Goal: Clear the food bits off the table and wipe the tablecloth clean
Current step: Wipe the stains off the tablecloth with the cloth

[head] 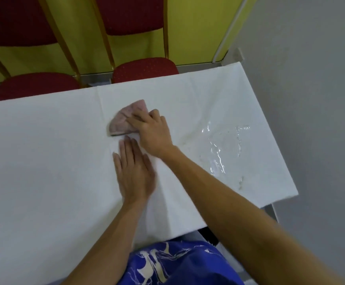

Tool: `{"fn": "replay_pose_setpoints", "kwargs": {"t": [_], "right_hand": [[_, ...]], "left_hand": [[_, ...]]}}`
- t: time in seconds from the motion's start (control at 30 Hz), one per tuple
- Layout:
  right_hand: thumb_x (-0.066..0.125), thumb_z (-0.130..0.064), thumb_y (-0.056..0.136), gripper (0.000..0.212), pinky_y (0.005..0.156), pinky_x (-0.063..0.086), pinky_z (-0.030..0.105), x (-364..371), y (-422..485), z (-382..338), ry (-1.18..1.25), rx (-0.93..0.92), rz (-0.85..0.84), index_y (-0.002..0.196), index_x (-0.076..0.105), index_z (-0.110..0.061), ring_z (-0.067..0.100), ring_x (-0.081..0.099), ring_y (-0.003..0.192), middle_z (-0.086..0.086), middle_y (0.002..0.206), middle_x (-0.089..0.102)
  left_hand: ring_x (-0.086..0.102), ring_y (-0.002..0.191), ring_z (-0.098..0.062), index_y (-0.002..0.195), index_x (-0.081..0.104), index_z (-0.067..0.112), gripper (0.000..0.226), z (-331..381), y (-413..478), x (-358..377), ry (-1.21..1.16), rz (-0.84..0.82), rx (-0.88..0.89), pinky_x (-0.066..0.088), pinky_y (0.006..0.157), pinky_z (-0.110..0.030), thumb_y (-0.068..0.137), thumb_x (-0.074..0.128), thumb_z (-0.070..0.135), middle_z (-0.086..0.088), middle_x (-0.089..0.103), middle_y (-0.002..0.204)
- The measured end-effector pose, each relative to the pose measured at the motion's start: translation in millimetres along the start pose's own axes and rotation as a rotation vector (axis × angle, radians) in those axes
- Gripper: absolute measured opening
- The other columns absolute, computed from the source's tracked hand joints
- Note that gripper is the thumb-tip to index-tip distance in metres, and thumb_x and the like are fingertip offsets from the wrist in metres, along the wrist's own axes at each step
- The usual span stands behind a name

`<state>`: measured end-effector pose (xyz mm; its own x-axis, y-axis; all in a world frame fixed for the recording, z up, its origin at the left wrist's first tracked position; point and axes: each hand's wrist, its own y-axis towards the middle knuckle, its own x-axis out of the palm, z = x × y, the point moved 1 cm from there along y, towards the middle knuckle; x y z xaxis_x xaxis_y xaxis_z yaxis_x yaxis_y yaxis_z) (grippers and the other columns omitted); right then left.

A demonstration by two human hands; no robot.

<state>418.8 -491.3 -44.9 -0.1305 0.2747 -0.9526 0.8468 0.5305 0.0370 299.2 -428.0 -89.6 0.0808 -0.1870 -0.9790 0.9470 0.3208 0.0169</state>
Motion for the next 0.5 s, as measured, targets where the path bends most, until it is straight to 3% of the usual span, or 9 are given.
{"fn": "replay_pose_setpoints", "kwargs": {"t": [0.07,0.13,0.23,0.3,0.4,0.5], "right_hand": [[0.058,-0.01,0.088,0.047,0.073,0.038,0.036,-14.4,-14.5,55.8,-0.064,0.126,0.04,0.132,0.065,-0.027,0.036,0.049,0.099,-0.002,0.139,0.058],[0.055,-0.005,0.084,0.056,0.076,0.044,0.039,-37.1,-35.6,127.1,-0.11,0.372,0.101,0.135,0.061,-0.028,0.04,0.049,0.099,0.0,0.139,0.057],[0.055,-0.007,0.083,0.063,0.093,0.044,0.047,-72.1,-80.3,217.2,-0.115,0.695,0.069,0.142,0.053,-0.027,0.046,0.045,0.112,0.005,0.15,0.045],[0.054,-0.01,0.085,0.057,0.104,0.042,0.049,-85.2,-88.6,232.2,-0.094,0.798,0.042,0.14,0.056,-0.025,0.047,0.042,0.119,0.009,0.152,0.043],[0.05,-0.008,0.087,0.043,0.101,0.044,0.046,-77.3,-63.8,174.3,-0.039,0.764,0.116,0.128,0.062,-0.015,0.042,0.043,0.123,0.013,0.14,0.051],[0.049,-0.009,0.082,0.039,0.079,0.05,0.042,-36.7,-61.9,64.3,0.062,0.462,0.158,0.115,0.069,-0.014,0.04,0.055,0.104,0.012,0.125,0.063]], "left_hand": [[0.012,0.155,-0.027,0.156,0.024,0.0,0.057,2.6,-0.4,-1.9,-0.028,0.02,-0.017,0.009,0.125,-0.049,0.105,0.027,0.027,-0.015,0.019,0.165],[0.011,0.155,-0.026,0.155,0.025,0.0,0.057,5.1,-1.6,-2.2,-0.042,0.023,-0.012,0.01,0.125,-0.049,0.106,0.025,0.028,-0.014,0.017,0.166],[0.011,0.155,-0.026,0.156,0.025,0.001,0.057,4.3,0.0,-2.7,-0.042,0.026,-0.021,0.012,0.125,-0.049,0.106,0.025,0.028,-0.013,0.016,0.166],[0.011,0.155,-0.026,0.155,0.025,0.001,0.057,3.7,-0.2,-2.3,-0.039,0.022,-0.022,0.012,0.125,-0.049,0.106,0.025,0.028,-0.013,0.016,0.166],[0.012,0.155,-0.027,0.155,0.025,0.0,0.057,4.5,-0.5,-2.5,-0.035,0.028,-0.022,0.012,0.124,-0.05,0.106,0.024,0.028,-0.014,0.017,0.166],[0.012,0.155,-0.027,0.155,0.026,0.001,0.056,3.9,-1.3,-1.2,-0.035,0.023,-0.019,0.012,0.124,-0.05,0.106,0.026,0.027,-0.014,0.019,0.165]]}}
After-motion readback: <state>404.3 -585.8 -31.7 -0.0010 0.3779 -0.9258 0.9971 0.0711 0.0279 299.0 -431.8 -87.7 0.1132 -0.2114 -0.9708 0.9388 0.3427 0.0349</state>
